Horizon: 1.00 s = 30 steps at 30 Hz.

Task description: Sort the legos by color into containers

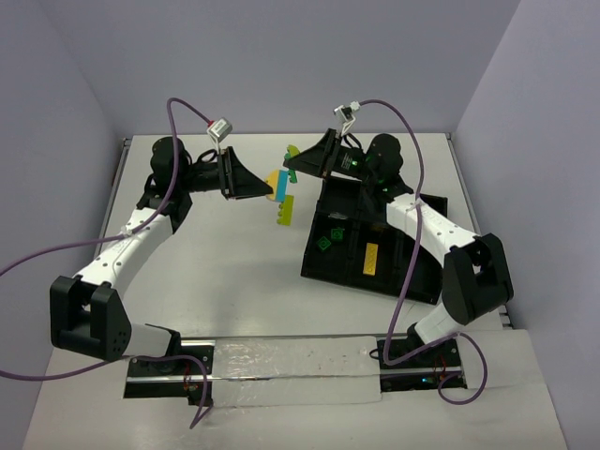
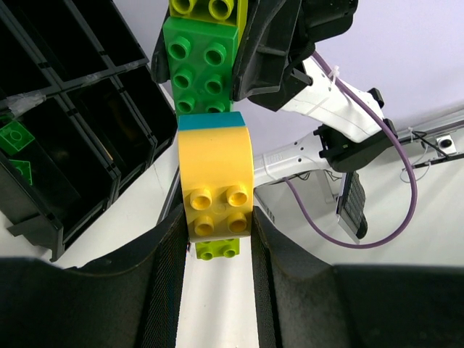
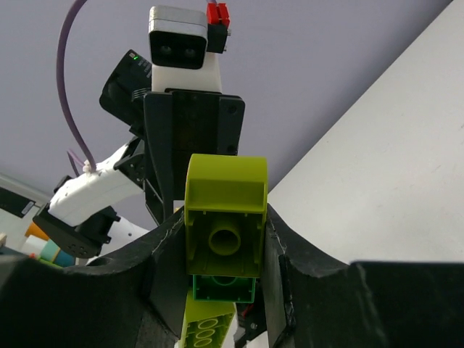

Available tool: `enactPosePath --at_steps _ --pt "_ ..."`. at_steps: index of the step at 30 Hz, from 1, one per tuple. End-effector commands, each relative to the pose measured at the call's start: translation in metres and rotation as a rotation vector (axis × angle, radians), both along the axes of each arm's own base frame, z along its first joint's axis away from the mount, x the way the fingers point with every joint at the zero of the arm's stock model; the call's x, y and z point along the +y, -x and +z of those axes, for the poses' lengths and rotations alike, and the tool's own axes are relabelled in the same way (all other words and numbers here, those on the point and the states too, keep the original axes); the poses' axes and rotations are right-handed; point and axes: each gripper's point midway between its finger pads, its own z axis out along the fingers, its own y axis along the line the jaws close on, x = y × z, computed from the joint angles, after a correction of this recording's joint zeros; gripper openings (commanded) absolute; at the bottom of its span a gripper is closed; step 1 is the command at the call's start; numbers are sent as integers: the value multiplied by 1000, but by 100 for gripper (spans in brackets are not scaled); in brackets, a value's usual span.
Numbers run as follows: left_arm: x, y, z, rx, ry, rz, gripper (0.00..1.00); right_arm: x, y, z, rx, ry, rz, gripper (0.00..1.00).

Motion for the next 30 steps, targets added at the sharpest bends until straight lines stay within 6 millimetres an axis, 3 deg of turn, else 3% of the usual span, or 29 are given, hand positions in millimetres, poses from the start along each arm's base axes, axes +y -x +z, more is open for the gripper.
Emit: enactPosePath --at_steps 1,6,11,14,16,18,21,24,30 --pt "4 4 15 -82 25 -7 0 0 8 20 -77 -37 11 0" --pt "19 -6 0 -55 -6 40 0 -6 3 12 -58 -31 -14 0" --pt "43 -24 -29 38 -87 150 0 -10 -6 0 -24 6 -61 0" --pt "68 -49 -68 127 -257 315 0 -13 -18 -16 23 91 -129 0" --pt "90 -68 -108 218 -455 464 0 -15 -25 -28 54 187 -193 0" --pt "117 -82 -141 292 -636 614 0 -25 -33 -42 77 307 -285 0" --pt "161 -94 -173 353 -848 827 0 -41 -33 -61 107 453 -381 0" --pt "185 -94 -198 395 -970 926 0 -59 -29 -72 119 517 -472 0" --pt "194 -90 -238 427 -1103 965 0 -83 -6 -102 172 595 -530 0"
